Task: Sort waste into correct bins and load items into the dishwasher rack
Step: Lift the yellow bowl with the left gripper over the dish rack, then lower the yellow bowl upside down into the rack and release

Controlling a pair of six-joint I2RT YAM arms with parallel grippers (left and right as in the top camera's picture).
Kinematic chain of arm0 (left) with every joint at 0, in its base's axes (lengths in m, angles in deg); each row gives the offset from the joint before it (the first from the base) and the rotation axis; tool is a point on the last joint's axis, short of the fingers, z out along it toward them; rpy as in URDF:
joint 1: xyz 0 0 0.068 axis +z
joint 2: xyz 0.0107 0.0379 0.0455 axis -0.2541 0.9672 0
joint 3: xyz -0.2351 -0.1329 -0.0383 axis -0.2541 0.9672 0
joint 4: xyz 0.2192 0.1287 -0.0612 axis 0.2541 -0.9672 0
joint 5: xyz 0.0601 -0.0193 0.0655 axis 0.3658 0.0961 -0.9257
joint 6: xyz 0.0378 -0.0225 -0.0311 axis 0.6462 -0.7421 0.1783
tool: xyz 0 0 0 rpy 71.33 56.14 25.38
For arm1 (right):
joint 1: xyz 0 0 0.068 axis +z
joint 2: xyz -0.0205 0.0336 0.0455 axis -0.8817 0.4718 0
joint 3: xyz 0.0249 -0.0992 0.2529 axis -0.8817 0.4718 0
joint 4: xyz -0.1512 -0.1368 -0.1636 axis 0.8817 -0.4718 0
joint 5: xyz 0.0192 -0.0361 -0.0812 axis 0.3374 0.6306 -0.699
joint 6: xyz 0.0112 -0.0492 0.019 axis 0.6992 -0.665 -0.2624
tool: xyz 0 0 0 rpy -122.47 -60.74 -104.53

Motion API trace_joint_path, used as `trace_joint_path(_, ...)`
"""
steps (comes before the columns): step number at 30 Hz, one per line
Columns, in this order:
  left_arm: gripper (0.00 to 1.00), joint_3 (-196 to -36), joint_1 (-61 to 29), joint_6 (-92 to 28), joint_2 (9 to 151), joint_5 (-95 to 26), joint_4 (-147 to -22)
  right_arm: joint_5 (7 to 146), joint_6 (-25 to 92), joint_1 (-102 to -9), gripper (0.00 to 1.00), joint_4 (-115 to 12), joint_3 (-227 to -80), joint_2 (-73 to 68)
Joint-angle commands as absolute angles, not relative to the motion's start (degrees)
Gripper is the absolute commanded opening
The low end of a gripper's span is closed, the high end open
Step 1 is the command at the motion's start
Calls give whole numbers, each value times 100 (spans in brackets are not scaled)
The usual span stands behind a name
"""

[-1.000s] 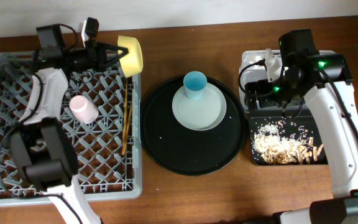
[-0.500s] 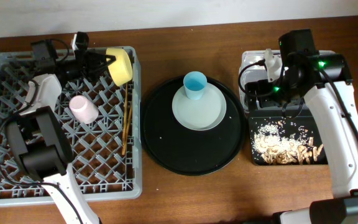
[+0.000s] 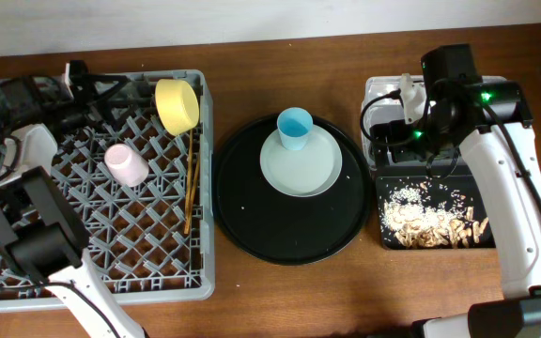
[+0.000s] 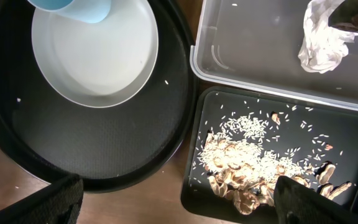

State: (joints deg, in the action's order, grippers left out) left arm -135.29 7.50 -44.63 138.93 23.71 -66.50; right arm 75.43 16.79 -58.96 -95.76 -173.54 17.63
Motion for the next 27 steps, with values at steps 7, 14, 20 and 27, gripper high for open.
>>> trace_joint_path(7,99,-13542,103,-3228,11061,-1546,-8801,7594,1700,-5850,99,-9593,-17393,1708)
trace_joint_path(14,0,-13540,-1388,-2129,10787,-2932,-9553,7594,1700,-5850,99,-9593,-17393,1708)
trace_joint_path(20,0,-13540,-2542,-2131,11454,-5734,-9638,7594,1700,-5850,99,-9593,-17393,1708)
trace_joint_path(27,1,-13540,-2566,-2129,12125,-6894,-9595,7594,1700,-5850,99,-9593,-17393,1708)
